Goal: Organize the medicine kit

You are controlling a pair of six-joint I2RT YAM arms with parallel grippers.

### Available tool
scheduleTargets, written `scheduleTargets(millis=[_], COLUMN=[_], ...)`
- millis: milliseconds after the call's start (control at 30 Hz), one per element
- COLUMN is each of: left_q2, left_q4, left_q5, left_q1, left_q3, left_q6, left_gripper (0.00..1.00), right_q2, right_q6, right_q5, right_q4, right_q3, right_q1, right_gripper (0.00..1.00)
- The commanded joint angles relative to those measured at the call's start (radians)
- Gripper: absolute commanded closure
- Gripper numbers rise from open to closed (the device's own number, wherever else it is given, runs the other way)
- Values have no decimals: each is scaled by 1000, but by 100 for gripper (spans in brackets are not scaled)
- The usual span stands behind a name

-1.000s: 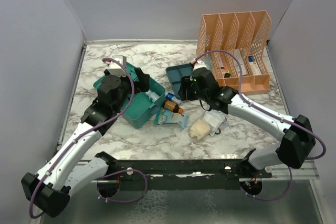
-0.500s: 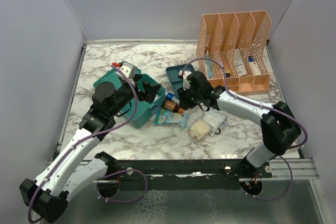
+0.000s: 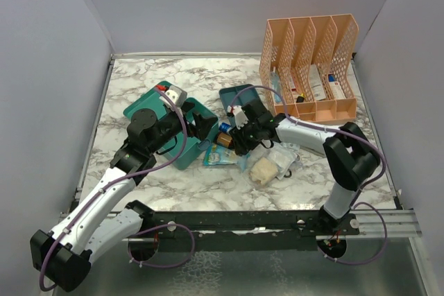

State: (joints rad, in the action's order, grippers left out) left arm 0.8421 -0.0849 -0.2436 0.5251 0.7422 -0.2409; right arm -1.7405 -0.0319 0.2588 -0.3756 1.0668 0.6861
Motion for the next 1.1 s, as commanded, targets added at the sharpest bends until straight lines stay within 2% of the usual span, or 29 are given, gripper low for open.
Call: scheduleTargets(millis=[0,267,500,633,833,933,1067], left_q2=[4,5,3,5,3,10,29], left_q4=[-36,-25,-22,-22,-21,-24,-8], left_q5=[-18,-8,-2,-1,0,-5,-112], left_q1=[-3,-5,-7,-8,-8,-8,-8], left_q3=[0,0,0,-1,-6,-5,14], left_q6=[-5,0,1,0,-1,-8,22], left_gripper=[1,1,1,1,1,1,1], right_q2=[-60,-99,-82,-59,-13,23,81], right_q6=[36,20,18,29,45,50,33], right_q5=[-1,-25,6,12,27,30,32], right_q4=[12,25,68,80,59,24,-71], right_q3=[61,91,74,68,46,34,44], right_q1=[-4,-5,-5,-5,-6,-5,-5], right_gripper=[55,51,52,59,77,80,81])
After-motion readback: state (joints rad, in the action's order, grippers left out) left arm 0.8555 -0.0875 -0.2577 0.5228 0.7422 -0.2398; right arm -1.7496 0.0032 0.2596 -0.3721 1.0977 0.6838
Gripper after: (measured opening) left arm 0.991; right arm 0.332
